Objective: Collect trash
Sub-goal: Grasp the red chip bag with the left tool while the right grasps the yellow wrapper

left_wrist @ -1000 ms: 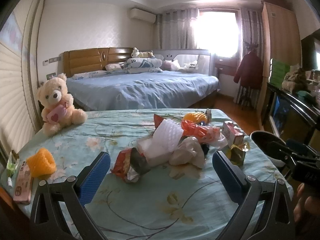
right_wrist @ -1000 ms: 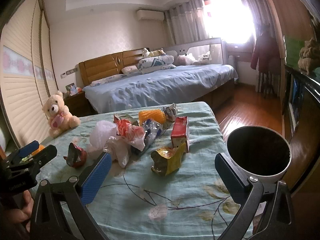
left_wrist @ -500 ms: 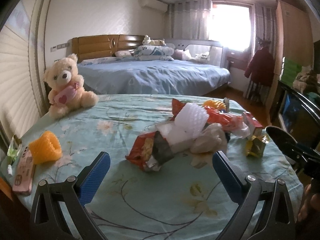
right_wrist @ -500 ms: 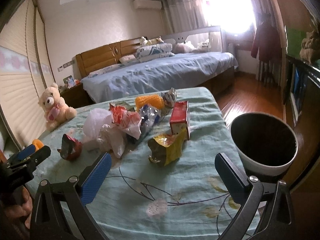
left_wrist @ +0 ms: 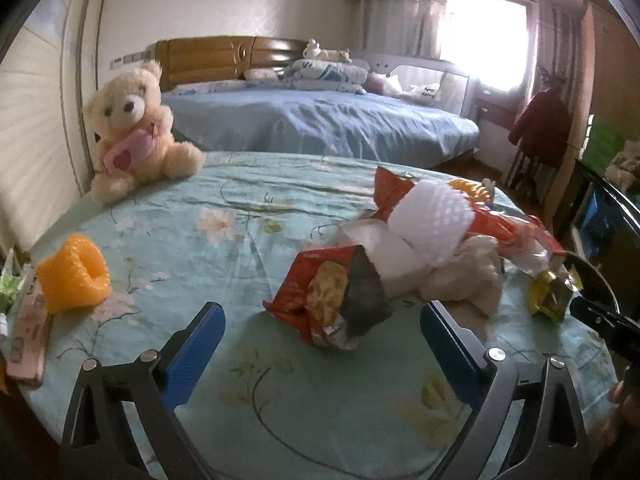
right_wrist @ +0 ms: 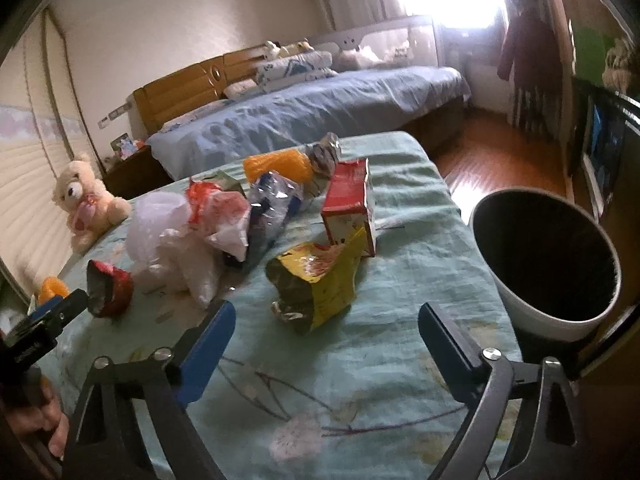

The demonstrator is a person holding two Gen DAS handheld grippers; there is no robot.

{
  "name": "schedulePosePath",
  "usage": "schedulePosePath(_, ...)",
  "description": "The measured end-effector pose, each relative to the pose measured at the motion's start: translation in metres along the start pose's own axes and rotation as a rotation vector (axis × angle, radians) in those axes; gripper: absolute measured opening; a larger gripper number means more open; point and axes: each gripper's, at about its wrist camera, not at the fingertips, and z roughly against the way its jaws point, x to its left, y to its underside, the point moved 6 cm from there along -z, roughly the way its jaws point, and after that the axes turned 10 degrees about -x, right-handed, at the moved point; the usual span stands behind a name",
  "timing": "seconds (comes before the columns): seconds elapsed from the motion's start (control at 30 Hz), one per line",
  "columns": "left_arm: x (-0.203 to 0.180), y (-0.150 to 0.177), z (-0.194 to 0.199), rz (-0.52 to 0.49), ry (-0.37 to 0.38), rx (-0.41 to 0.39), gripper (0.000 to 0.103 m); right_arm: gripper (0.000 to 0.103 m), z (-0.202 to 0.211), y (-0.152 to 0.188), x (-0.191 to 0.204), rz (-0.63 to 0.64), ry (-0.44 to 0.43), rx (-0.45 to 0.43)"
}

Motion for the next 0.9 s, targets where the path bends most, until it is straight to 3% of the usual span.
schedulePosePath(0.13,0.005,-0.002,-0.020,0.018,0.000,0.029,0.087,0.070,-0.011,0.004,-0.004,-0.014,0.002,0.036)
schedulePosePath(0.2,0.007,-0.002,-0.030,0.030,0.004,0.051,0.076,0.064,-0.015,0.005,-0.007,-0.026,0.005,0.055)
schedulePosePath(0.23,0.007,-0.001,-0.034,0.037,0.007,0.065,0.073,0.057,-0.017,0.005,-0.008,-0.033,0.005,0.065)
schedulePosePath(0.3,0.007,-0.003,-0.042,0.049,0.019,0.079,0.058,0.045,-0.018,0.005,-0.009,-0.041,0.001,0.077)
schedulePosePath(0.33,0.006,-0.003,-0.044,0.047,0.024,0.084,0.055,0.035,-0.018,0.005,-0.008,-0.041,0.001,0.078)
schedulePosePath(0.37,0.006,-0.003,-0.046,0.044,0.029,0.087,0.046,0.021,-0.019,0.005,-0.008,-0.039,0.000,0.079)
schedulePosePath(0.4,0.005,-0.003,-0.048,0.038,0.035,0.092,0.033,0.014,-0.019,0.005,-0.007,-0.037,-0.003,0.082)
schedulePosePath(0.43,0.005,-0.002,-0.049,0.034,0.041,0.095,0.029,0.006,-0.018,0.005,-0.007,-0.037,-0.008,0.083)
schedulePosePath(0.57,0.001,-0.001,-0.042,0.013,0.055,0.076,0.011,0.000,-0.014,0.004,-0.005,-0.021,-0.019,0.067)
schedulePosePath(0.9,-0.036,0.003,-0.006,-0.032,0.164,0.052,0.008,0.000,0.009,-0.004,-0.012,-0.028,-0.031,0.014)
